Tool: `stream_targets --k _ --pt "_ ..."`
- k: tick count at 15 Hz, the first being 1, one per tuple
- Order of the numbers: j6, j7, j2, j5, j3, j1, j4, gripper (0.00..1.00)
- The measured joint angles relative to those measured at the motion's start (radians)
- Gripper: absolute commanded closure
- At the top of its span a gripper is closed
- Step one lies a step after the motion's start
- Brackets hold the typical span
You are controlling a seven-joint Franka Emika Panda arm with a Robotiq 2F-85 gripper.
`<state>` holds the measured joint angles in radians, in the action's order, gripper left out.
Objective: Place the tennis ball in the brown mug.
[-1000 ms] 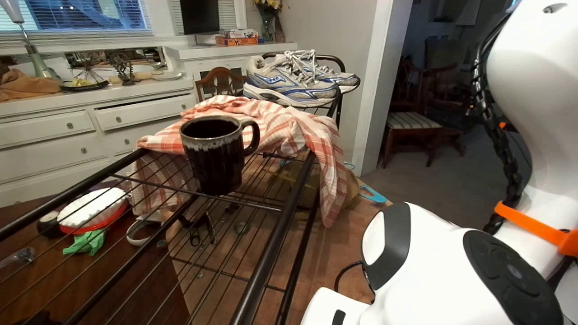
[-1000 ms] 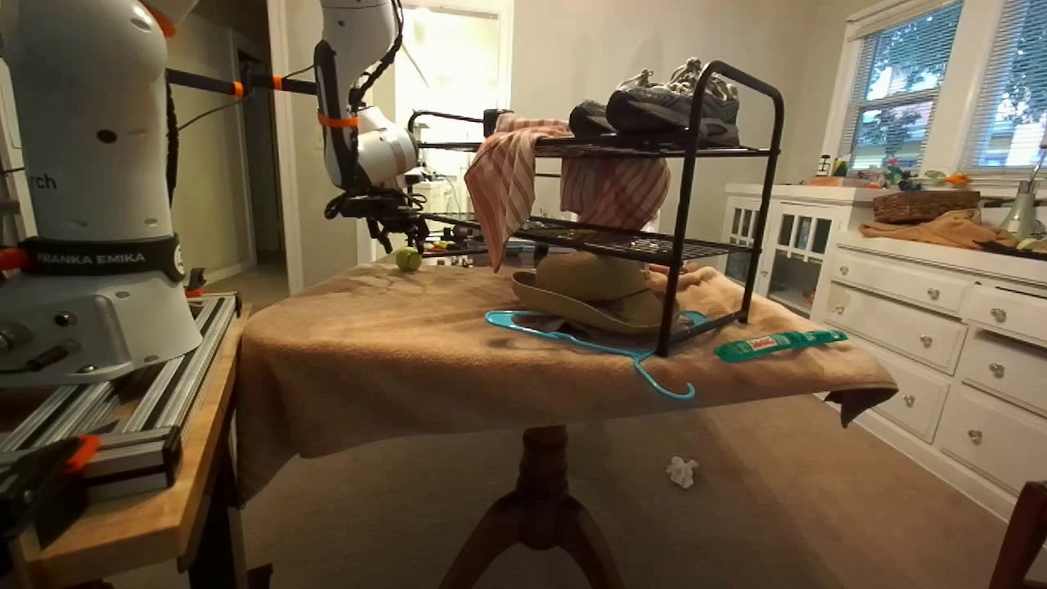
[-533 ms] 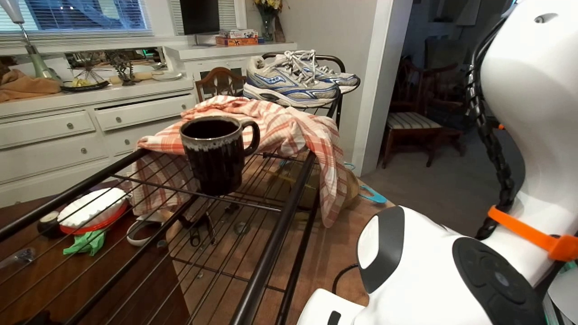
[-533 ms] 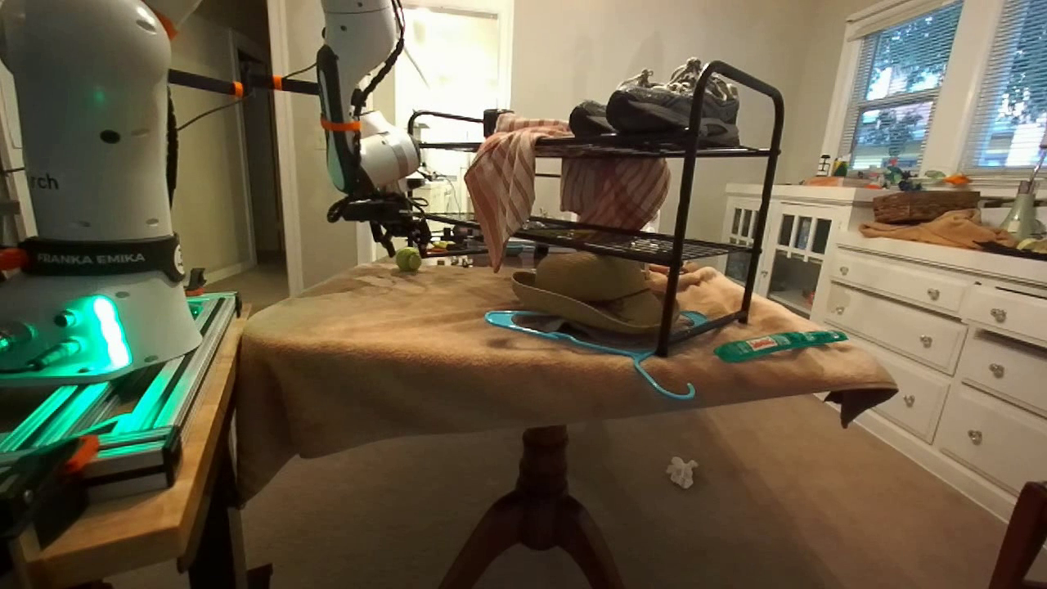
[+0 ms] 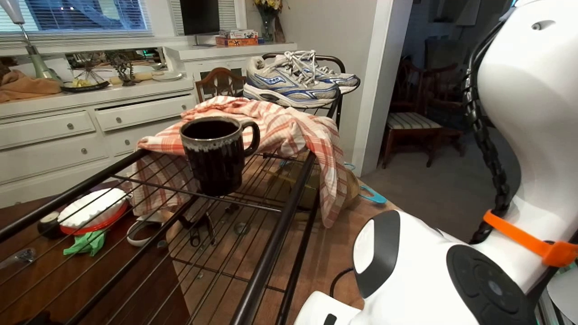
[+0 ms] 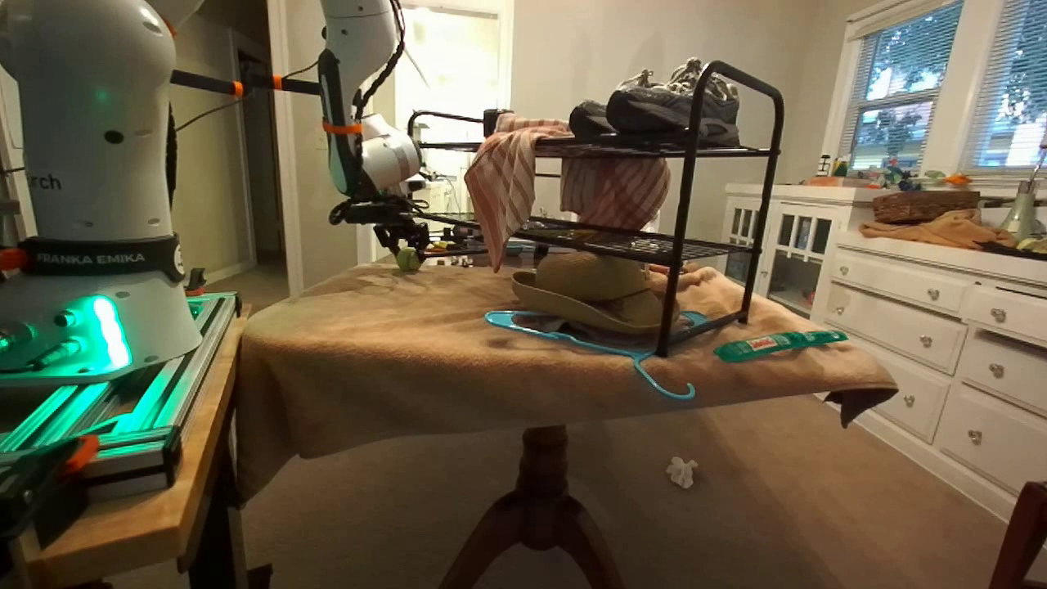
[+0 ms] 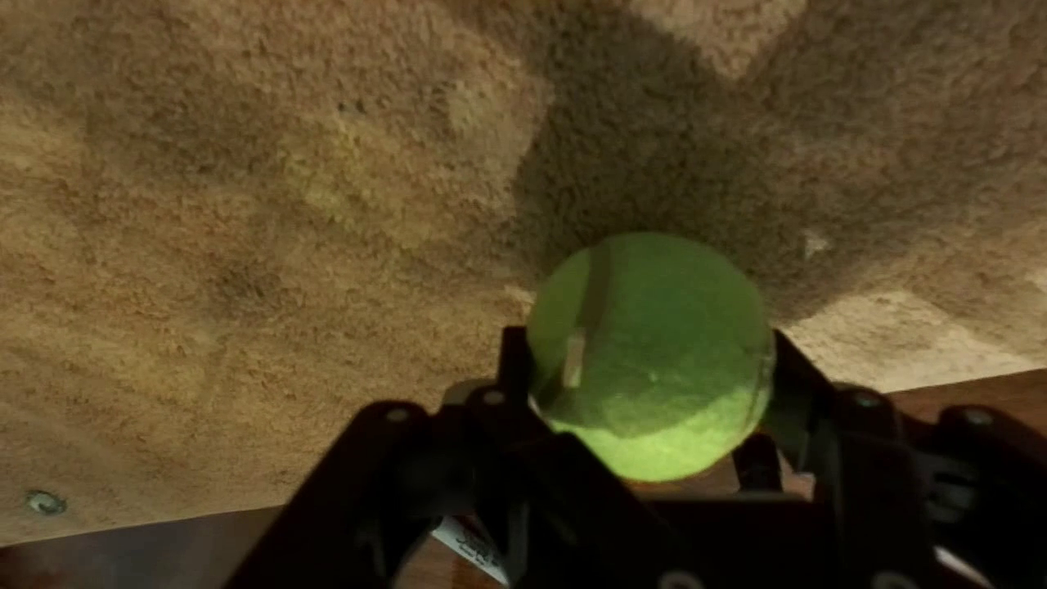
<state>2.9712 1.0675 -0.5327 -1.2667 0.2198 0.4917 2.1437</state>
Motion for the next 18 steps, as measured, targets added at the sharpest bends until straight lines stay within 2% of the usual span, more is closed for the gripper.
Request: stream_targets --k 6,11,14,18 --pt "-0.011 -0.01 0.018 0.028 0.007 -0.001 0.023 0.58" --pt "-0.044 -0.103 0.163 0.182 0.076 -0.073 0.188 0.58" --pt "-0.05 -0.19 0.294 0.315 0.113 -0.133 0.315 0.58" --pt "-0.05 -0.401 0.471 0.612 0.115 -0.165 0.446 0.58"
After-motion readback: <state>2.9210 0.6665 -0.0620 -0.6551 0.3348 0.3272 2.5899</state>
